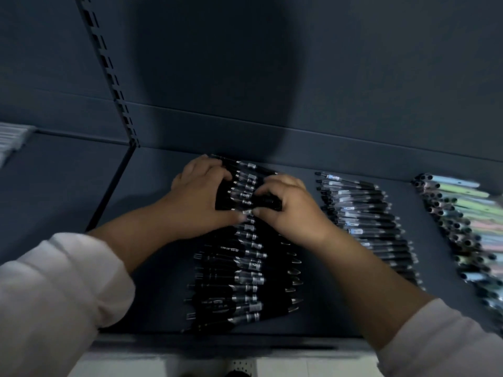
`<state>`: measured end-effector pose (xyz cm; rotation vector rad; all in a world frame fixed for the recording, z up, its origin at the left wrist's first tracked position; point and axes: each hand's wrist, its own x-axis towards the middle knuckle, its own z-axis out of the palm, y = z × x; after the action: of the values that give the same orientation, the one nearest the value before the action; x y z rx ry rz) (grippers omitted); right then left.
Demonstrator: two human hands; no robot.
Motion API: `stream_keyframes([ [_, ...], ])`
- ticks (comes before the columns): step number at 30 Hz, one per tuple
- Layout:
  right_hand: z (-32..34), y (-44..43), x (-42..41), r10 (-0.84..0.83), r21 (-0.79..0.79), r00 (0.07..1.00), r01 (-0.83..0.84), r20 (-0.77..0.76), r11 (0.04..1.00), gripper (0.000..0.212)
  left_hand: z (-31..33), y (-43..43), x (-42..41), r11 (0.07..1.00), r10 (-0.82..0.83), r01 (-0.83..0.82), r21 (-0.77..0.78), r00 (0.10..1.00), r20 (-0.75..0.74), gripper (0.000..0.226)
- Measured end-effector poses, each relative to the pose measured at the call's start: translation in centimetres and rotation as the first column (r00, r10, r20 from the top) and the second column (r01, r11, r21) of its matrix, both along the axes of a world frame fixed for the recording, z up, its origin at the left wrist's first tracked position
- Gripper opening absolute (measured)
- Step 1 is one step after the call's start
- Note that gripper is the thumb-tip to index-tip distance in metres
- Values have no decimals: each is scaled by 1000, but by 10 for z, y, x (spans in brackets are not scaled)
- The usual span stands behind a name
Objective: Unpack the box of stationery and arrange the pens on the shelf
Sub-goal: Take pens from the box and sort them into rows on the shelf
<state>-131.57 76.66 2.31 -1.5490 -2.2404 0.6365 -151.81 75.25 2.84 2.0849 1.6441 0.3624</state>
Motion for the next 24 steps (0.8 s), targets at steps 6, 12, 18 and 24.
stream_keyframes([
  [6,-3,-9,2,5,20,999,-6,37,1000,17,-6,-14,-12,992,-64,67,105,997,-34,23],
  [12,-3,-13,4,-114,-15,993,113,-33,993,29,-1,1,-7,979,44,-48,198,999,28,34],
  [18,-4,-16,-2,-148,-184,989,143,-10,972,53,-10,-11,3,997,62,-56,-61,992,109,62],
  [24,-1,-26,-4,-167,-166,985,159,-39,973,53,-6,-26,3,993,106,-100,-62,989,107,63],
])
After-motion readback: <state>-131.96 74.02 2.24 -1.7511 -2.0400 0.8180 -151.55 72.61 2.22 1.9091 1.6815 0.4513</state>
